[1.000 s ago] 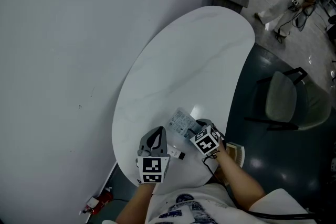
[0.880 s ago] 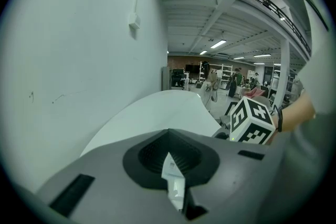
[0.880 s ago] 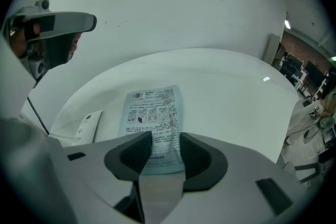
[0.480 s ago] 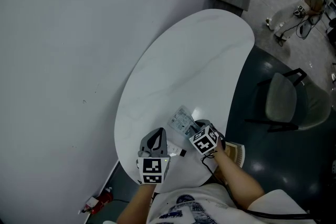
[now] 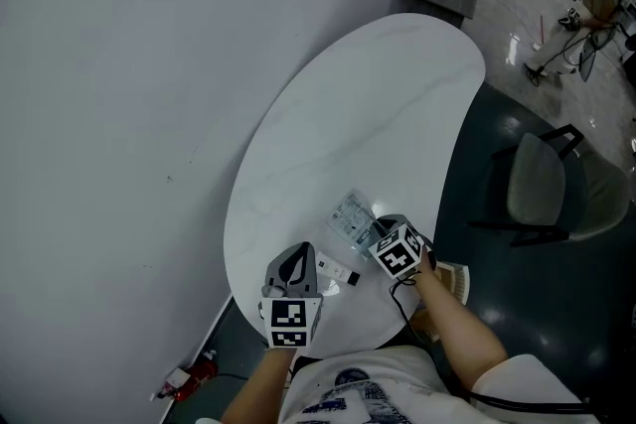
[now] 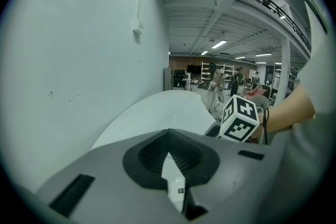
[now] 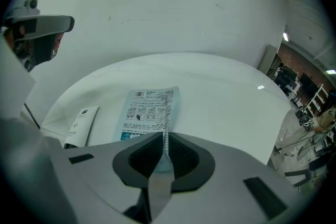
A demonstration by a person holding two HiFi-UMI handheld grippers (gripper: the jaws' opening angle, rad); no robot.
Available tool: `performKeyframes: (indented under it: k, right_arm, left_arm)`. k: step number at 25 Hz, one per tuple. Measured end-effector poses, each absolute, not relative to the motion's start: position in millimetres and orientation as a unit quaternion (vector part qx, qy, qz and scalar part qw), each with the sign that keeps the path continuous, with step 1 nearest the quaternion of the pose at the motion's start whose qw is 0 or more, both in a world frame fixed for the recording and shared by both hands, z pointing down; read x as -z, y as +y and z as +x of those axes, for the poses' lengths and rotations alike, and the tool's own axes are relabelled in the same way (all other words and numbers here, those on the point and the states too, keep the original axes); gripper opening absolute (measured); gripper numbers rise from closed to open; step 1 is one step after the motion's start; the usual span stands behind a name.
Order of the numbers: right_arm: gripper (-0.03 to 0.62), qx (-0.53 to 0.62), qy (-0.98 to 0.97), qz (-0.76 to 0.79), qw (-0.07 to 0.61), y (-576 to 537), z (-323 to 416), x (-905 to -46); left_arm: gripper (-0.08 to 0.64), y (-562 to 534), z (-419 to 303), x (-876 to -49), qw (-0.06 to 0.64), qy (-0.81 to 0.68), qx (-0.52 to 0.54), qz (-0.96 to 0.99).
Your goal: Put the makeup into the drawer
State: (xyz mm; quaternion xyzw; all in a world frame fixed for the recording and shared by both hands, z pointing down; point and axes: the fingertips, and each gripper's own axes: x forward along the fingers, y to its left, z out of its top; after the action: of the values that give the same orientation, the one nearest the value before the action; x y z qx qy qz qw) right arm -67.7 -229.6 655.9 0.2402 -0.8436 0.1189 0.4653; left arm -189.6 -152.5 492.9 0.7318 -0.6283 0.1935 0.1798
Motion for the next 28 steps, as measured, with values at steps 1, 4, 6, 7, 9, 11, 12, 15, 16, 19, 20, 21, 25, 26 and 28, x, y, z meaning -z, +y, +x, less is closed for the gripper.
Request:
performKeyframes:
  k: [1, 4, 6, 7, 9, 11, 12, 15, 16, 19, 20, 21, 25, 26, 28]
  right_arm:
    - [0.052, -0.118, -0.844, 0.240, 0.465, -230.2, -67.0, -656.0]
    - [0.052, -0.119, -0.843, 0.243, 0.464, -231.8, -65.6, -654.7]
    - [0.052, -0.123, -0.843, 0.247, 0.462, -231.8, -65.3, -653.7]
    - [0.052, -0.125, -0.843, 0.249, 0.461, -231.7, -64.8, -653.3]
    - [0.051, -0.128, -0.843, 0.253, 0.457, -231.9, -64.0, -651.3]
    - [0.046, -0.134, -0.845, 0.258, 0.449, -232.3, -64.4, -646.8]
    - [0.044, -0.138, -0.846, 0.260, 0.444, -232.2, -64.6, -644.0]
    - [0.040, -0.140, -0.847, 0.268, 0.438, -229.7, -63.3, -636.3]
    - [0.038, -0.138, -0.847, 0.270, 0.436, -228.1, -63.1, -634.0]
    - [0.035, -0.134, -0.850, 0.277, 0.428, -221.8, -63.6, -627.3]
    - [0.034, -0.133, -0.850, 0.279, 0.426, -219.3, -63.8, -624.7]
    - [0.034, -0.131, -0.850, 0.283, 0.424, -216.4, -63.8, -621.9]
    - [0.031, -0.128, -0.849, 0.298, 0.416, -201.3, -61.0, -609.6]
    - [0.031, -0.128, -0.849, 0.303, 0.413, -197.1, -60.4, -605.8]
    - [0.029, -0.126, -0.850, 0.313, 0.405, -189.4, -59.7, -596.7]
  left_arm:
    - [0.041, -150.7, -190.8, -492.8, 0.179, -0.629, -0.194, 0.731]
    - [0.041, -144.9, -193.4, -491.7, 0.178, -0.631, -0.195, 0.730]
    - [0.041, -140.9, -194.9, -491.0, 0.178, -0.631, -0.194, 0.729]
    - [0.041, -139.2, -195.6, -490.9, 0.178, -0.631, -0.194, 0.729]
    - [0.041, -136.6, -197.4, -490.2, 0.177, -0.632, -0.194, 0.729]
    - [0.041, -134.4, -199.6, -489.0, 0.176, -0.633, -0.194, 0.729]
    - [0.041, -133.4, -200.7, -488.5, 0.176, -0.633, -0.193, 0.729]
    - [0.041, -130.5, -202.7, -486.2, 0.175, -0.631, -0.192, 0.731]
    - [0.041, -129.4, -202.9, -485.5, 0.174, -0.629, -0.192, 0.733]
    - [0.041, -126.0, -203.2, -483.5, 0.170, -0.625, -0.192, 0.738]
    - [0.041, -124.9, -203.5, -482.5, 0.168, -0.623, -0.192, 0.740]
    - [0.041, -123.6, -203.6, -481.1, 0.166, -0.621, -0.192, 0.742]
    - [0.041, -114.5, -204.1, -473.6, 0.158, -0.613, -0.189, 0.751]
    - [0.041, -111.3, -204.6, -471.7, 0.155, -0.611, -0.188, 0.753]
    - [0.041, -105.2, -206.2, -468.0, 0.151, -0.608, -0.187, 0.757]
